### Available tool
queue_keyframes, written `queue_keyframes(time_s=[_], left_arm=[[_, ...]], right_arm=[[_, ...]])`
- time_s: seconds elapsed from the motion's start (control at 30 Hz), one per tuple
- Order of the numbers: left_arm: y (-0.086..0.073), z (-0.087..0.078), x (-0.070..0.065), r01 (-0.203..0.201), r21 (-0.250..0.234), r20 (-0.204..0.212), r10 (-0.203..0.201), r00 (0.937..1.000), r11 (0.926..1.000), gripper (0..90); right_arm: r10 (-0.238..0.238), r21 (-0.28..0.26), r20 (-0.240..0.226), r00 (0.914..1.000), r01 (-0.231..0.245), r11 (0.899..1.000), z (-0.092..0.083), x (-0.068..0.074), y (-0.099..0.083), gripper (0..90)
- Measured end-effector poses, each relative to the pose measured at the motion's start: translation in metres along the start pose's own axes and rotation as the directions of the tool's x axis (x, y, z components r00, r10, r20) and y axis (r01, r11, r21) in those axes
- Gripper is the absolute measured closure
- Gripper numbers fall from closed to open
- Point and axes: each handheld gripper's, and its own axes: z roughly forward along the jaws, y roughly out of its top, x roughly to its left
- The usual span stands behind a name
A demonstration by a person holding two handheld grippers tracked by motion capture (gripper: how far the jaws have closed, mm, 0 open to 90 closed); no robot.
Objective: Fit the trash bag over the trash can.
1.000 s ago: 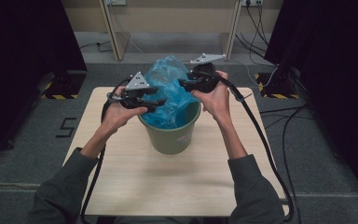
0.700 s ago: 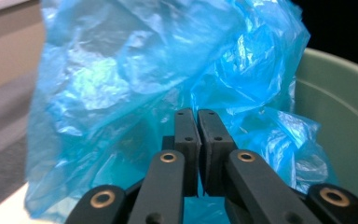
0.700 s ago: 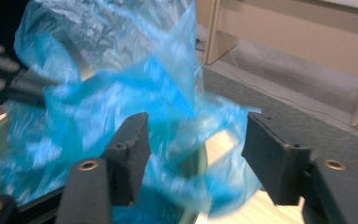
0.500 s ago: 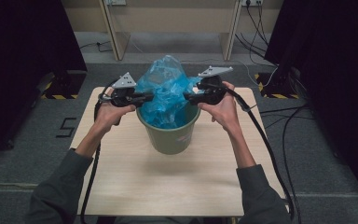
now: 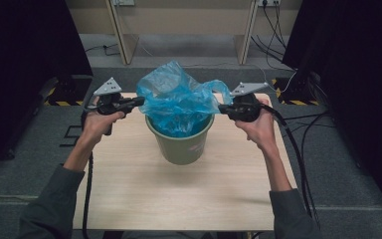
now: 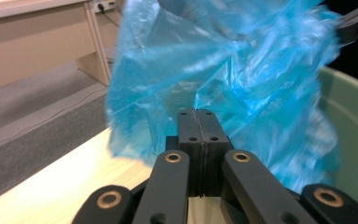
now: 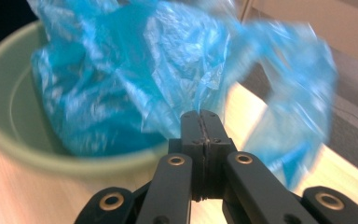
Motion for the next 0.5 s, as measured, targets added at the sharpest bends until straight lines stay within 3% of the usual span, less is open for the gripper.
queue_keyframes(time_s=[0.2,0.33,0.4,0.5], left_arm=[[-0.025,-0.008,0.001,0.019,0.040,0.034,-0.021,0.9992,0.9990,88.5],[-0.026,-0.019,-0.007,0.006,0.051,0.071,-0.010,0.9974,0.9987,78.1],[-0.022,-0.026,-0.013,-0.011,0.046,0.061,0.008,0.9981,0.9989,68.5],[-0.015,-0.038,-0.022,-0.030,0.020,0.037,0.029,0.9989,0.9994,56.4]], right_arm=[[0.030,0.068,-0.011,0.9995,-0.029,0.997,0.002,-0.004,-0.028,89.3],[0.062,0.038,-0.001,0.9981,-0.062,0.997,-0.003,0.003,-0.026,66.8],[0.068,0.002,0.031,0.9972,-0.069,0.998,-0.010,0.008,-0.016,51.7],[0.083,-0.055,0.048,0.9954,-0.080,0.995,-0.016,0.015,0.000,42.0]])
